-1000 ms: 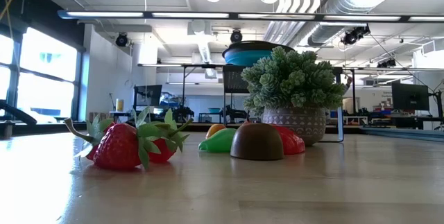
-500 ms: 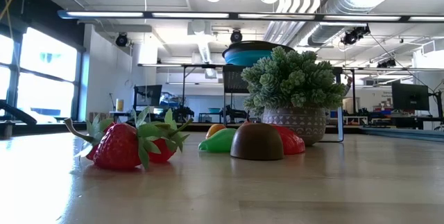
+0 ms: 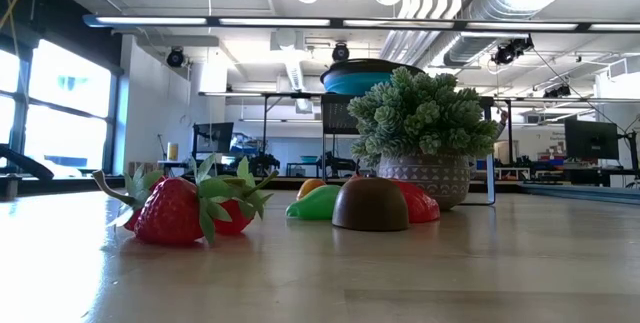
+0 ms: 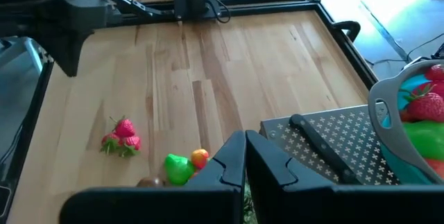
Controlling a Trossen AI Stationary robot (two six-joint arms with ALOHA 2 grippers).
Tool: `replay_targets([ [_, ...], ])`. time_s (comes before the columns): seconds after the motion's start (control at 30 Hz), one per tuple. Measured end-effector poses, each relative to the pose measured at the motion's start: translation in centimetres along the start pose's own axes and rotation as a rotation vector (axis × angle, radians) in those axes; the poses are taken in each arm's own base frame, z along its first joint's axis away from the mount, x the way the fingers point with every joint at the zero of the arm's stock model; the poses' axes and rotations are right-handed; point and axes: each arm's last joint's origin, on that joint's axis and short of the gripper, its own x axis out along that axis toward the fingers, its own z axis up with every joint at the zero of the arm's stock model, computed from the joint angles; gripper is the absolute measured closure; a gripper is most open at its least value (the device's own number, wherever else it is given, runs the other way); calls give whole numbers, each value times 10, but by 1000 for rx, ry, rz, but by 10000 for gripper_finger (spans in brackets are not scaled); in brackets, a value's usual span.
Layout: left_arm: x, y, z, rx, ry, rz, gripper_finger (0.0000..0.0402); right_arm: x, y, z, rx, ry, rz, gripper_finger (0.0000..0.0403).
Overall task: Pick & Place Fruit
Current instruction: Put the red strawberry into the blue strainer bowl
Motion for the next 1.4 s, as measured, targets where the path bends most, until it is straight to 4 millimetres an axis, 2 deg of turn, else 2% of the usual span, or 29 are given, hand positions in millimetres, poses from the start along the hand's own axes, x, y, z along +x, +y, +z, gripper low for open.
replay_targets([
  [0.4, 38, 5, -8, -71, -63, 116, 400, 0, -1, -3, -11, 27, -12, 398],
  [0.63, 41, 7, -3, -88, -193, 129, 401, 0, -1, -4, -14, 35, -14, 398],
  [1.13, 43, 8, -4, -65, -179, 139, 401, 0, -1, -4, -16, 39, -15, 398],
  [1.27, 43, 8, -4, -8, -175, 146, 401, 0, -1, -4, -15, 41, -15, 398],
  [1.4, 43, 8, -4, -16, -162, 147, 389, 0, -1, -4, -13, 41, -15, 398],
])
